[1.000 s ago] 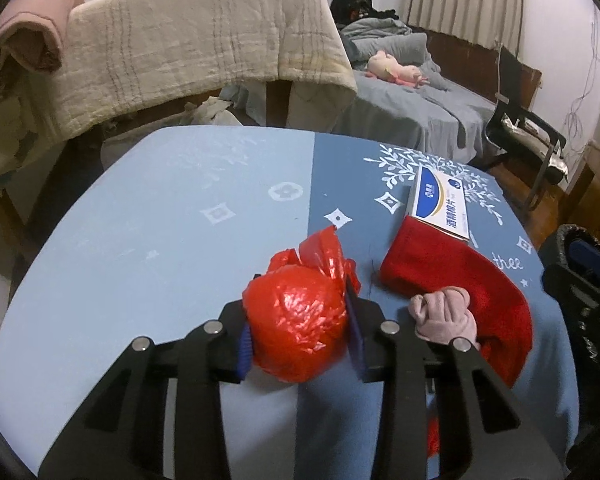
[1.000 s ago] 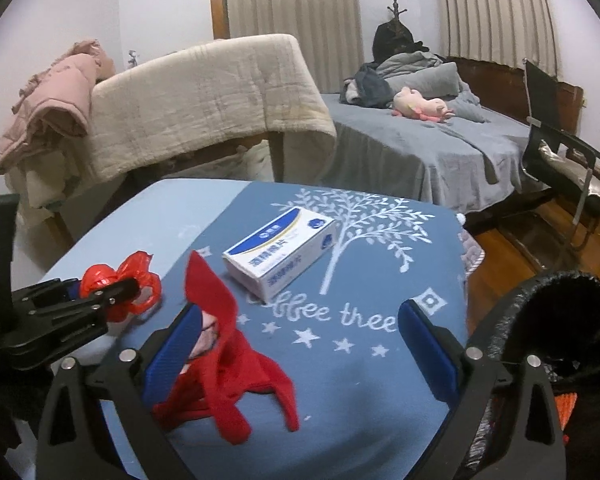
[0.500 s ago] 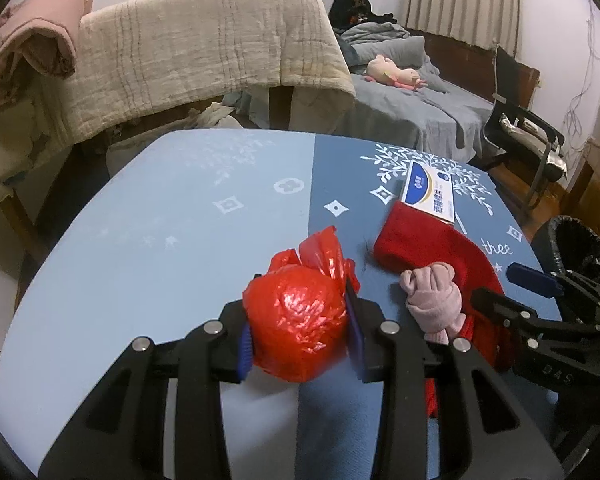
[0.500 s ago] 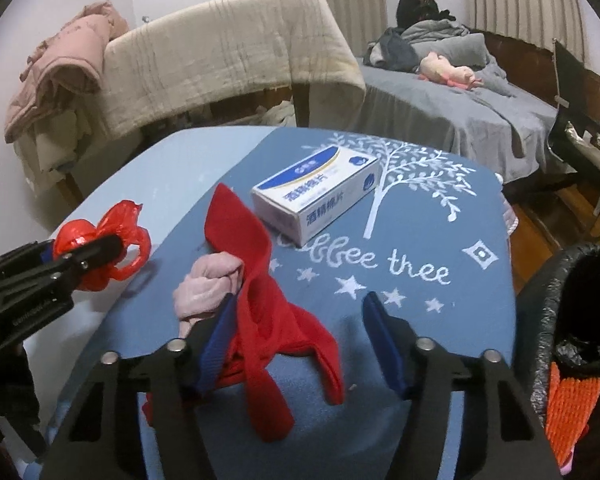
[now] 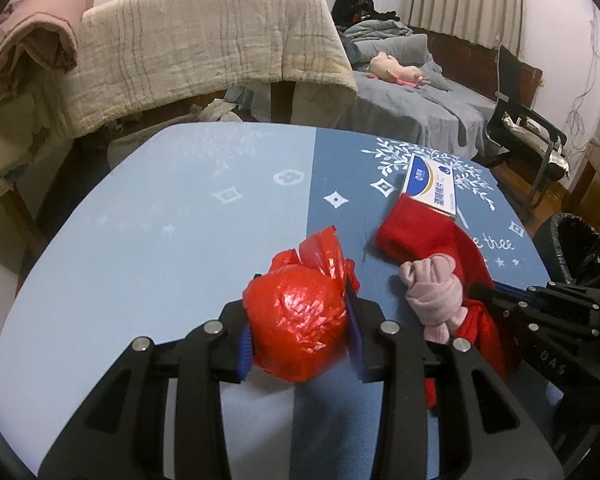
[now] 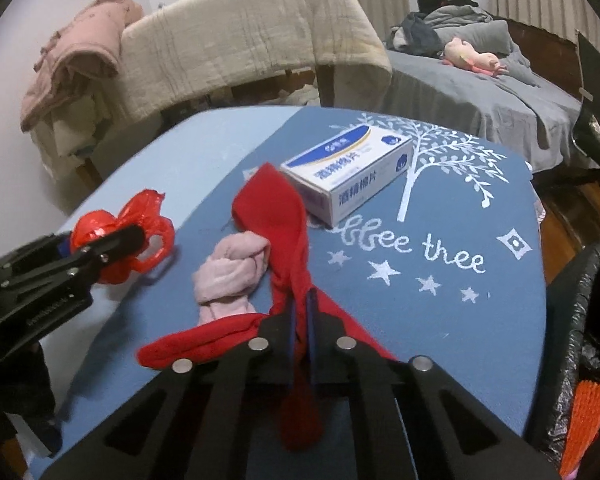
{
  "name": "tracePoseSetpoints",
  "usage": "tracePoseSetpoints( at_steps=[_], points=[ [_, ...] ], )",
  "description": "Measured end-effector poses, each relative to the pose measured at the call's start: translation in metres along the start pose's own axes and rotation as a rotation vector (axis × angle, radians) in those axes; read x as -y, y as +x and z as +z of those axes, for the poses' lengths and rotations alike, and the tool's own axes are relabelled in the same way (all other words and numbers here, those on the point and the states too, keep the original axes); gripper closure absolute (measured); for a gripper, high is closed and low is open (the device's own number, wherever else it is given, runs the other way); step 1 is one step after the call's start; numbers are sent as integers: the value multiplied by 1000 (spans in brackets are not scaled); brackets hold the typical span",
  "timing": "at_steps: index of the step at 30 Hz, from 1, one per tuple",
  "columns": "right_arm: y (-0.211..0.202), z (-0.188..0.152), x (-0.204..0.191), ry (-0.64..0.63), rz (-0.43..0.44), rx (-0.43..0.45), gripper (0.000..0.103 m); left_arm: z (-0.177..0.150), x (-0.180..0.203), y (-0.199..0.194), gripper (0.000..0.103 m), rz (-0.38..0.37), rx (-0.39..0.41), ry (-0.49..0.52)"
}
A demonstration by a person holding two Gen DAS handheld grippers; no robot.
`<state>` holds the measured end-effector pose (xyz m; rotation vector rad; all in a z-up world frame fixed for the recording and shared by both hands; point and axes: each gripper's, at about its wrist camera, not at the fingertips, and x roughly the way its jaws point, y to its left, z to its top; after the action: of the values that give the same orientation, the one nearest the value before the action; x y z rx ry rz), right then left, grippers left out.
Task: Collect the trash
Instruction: 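Grasp red cloth with right tool while left tool holds red plastic bag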
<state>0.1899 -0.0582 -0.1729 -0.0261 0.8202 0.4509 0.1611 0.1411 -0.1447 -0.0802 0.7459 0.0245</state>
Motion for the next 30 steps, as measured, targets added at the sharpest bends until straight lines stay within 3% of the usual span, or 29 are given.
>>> tracePoseSetpoints(
  at_steps=[17,30],
  points=[
    [-77,21,14,43,24,147,98,16,35,-45,68,-39,80,39],
    [-124,21,33,75,-9,226,98,24,71,-76,68,-93,128,60]
  ],
)
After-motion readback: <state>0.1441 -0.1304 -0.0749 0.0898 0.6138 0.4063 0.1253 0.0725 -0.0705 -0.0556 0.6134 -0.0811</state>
